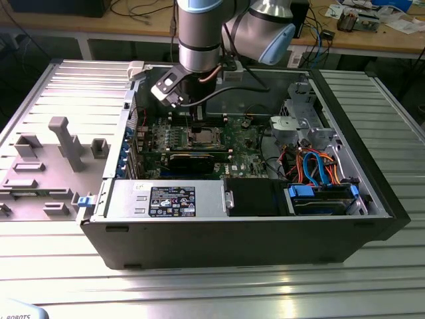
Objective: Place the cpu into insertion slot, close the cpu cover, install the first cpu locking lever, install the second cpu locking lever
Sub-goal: 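Close the cpu cover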
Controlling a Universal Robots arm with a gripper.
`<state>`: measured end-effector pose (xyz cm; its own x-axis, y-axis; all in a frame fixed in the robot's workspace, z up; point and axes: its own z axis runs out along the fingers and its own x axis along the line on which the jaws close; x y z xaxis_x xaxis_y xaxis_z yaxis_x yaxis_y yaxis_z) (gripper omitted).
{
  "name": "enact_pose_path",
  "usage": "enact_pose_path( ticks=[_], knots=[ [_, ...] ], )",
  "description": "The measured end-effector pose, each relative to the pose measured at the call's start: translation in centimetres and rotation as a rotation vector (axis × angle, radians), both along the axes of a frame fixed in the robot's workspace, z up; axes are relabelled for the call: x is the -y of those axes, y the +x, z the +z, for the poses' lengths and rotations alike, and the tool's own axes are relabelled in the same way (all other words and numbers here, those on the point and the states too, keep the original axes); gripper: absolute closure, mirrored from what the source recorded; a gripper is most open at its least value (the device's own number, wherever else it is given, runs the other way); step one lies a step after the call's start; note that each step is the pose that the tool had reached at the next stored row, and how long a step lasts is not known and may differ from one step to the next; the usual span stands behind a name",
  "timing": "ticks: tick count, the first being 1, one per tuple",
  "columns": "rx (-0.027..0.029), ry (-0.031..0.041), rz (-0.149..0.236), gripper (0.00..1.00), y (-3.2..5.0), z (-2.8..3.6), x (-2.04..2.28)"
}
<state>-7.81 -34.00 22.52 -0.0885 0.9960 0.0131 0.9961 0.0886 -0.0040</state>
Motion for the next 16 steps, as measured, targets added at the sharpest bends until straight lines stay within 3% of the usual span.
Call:
enact_pose_path(
  ticks=[3,11,14,16],
  knots=[
    [0.0001,0.0016,0.0,0.89,-0.29,-0.28,0.0],
    [-0.0039,0.0012,0.0,0.89,-0.38,-1.97,0.01],
    [-0.0038,0.0018,0.0,0.89,-0.37,-1.99,0.0],
    [-0.0038,0.0017,0.0,0.89,-0.39,-1.28,0.0]
  ],
)
